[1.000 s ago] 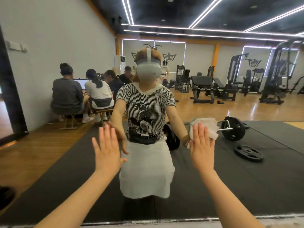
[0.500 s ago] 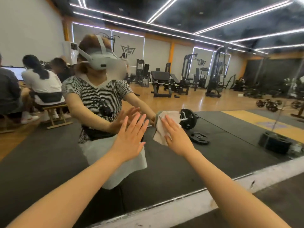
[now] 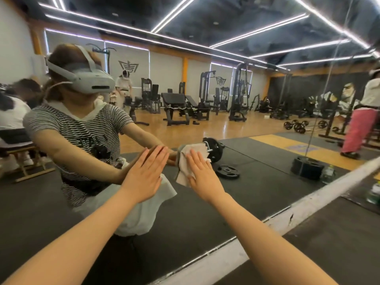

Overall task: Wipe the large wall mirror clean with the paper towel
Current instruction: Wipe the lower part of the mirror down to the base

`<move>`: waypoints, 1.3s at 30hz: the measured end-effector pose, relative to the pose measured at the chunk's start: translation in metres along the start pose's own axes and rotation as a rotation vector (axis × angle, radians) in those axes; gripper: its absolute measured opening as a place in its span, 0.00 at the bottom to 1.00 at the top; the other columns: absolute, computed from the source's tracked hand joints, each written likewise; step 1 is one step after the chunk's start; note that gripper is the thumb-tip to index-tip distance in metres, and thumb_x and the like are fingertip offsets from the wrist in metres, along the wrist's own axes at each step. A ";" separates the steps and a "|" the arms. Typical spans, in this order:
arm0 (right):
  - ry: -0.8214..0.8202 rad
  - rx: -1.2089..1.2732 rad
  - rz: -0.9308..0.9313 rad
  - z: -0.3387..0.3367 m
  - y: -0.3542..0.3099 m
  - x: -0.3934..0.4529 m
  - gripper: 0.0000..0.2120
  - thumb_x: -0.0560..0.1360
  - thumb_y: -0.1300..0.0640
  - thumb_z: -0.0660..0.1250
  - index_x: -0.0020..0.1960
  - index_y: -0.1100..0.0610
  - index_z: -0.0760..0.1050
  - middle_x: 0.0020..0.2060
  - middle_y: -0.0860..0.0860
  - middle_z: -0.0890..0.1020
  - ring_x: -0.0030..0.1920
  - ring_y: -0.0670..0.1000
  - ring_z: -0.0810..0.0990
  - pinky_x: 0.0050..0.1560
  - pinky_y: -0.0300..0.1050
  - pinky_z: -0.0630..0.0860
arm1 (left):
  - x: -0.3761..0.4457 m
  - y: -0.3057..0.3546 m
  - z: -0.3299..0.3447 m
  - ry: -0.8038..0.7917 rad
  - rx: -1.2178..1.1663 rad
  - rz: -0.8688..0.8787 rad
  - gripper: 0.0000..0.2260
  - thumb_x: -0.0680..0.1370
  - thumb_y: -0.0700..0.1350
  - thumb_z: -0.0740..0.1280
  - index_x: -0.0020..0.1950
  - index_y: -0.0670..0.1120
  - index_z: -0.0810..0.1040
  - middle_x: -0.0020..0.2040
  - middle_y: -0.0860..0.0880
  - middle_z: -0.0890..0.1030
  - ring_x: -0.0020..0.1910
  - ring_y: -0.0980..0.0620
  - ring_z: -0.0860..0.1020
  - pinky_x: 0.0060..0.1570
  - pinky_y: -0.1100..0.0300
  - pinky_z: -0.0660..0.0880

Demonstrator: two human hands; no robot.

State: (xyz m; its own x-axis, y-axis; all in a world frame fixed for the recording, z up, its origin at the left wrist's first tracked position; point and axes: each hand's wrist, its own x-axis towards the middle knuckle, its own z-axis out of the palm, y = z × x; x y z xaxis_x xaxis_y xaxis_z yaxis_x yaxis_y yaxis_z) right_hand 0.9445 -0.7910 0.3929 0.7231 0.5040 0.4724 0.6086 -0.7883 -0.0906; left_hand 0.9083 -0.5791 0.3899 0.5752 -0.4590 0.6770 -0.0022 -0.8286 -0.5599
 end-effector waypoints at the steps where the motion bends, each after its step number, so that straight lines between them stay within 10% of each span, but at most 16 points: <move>1: 0.014 0.027 -0.005 0.006 -0.001 0.001 0.32 0.82 0.58 0.56 0.79 0.57 0.39 0.77 0.50 0.38 0.78 0.52 0.39 0.77 0.54 0.43 | -0.002 -0.003 0.004 0.008 0.017 0.027 0.36 0.76 0.50 0.57 0.78 0.36 0.46 0.79 0.39 0.44 0.78 0.42 0.42 0.76 0.47 0.40; 6: 0.154 0.183 -0.013 0.041 -0.003 0.010 0.32 0.81 0.47 0.50 0.76 0.57 0.37 0.74 0.49 0.37 0.75 0.48 0.34 0.78 0.53 0.43 | -0.004 -0.006 0.012 0.062 0.012 0.086 0.31 0.76 0.50 0.52 0.75 0.35 0.57 0.79 0.37 0.47 0.78 0.42 0.42 0.75 0.46 0.44; 12: 0.550 0.187 0.054 0.063 -0.010 0.026 0.29 0.78 0.52 0.54 0.76 0.61 0.54 0.73 0.57 0.58 0.71 0.57 0.58 0.70 0.63 0.64 | -0.005 -0.006 0.013 0.041 0.023 0.088 0.33 0.74 0.50 0.54 0.76 0.36 0.56 0.76 0.38 0.58 0.75 0.40 0.57 0.75 0.46 0.45; 26: 0.707 0.447 0.567 0.081 0.050 0.056 0.28 0.79 0.57 0.46 0.78 0.62 0.49 0.77 0.61 0.52 0.77 0.62 0.51 0.74 0.66 0.49 | -0.003 -0.004 0.018 0.053 0.094 0.082 0.33 0.75 0.51 0.54 0.77 0.36 0.56 0.77 0.38 0.55 0.76 0.41 0.55 0.75 0.45 0.43; 32: 0.585 0.214 -0.093 0.120 -0.026 0.027 0.36 0.77 0.58 0.52 0.78 0.45 0.36 0.78 0.45 0.37 0.78 0.51 0.38 0.74 0.51 0.32 | -0.005 -0.004 0.017 0.038 0.089 0.087 0.31 0.76 0.51 0.54 0.77 0.37 0.57 0.77 0.38 0.56 0.77 0.41 0.53 0.75 0.46 0.45; 39: 0.623 -0.136 -0.338 0.109 0.056 0.033 0.36 0.74 0.55 0.56 0.78 0.44 0.45 0.78 0.42 0.41 0.78 0.48 0.40 0.75 0.52 0.37 | -0.007 -0.005 0.019 0.004 0.136 0.075 0.33 0.76 0.52 0.55 0.77 0.37 0.57 0.78 0.39 0.55 0.78 0.42 0.52 0.76 0.46 0.42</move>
State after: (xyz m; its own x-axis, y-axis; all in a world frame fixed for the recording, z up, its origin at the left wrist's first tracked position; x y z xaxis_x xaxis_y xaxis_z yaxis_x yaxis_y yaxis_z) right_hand 1.0377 -0.7799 0.3080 0.1569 0.4653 0.8711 0.6906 -0.6822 0.2400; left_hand 0.9198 -0.5658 0.3789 0.5748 -0.5193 0.6324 0.0662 -0.7408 -0.6685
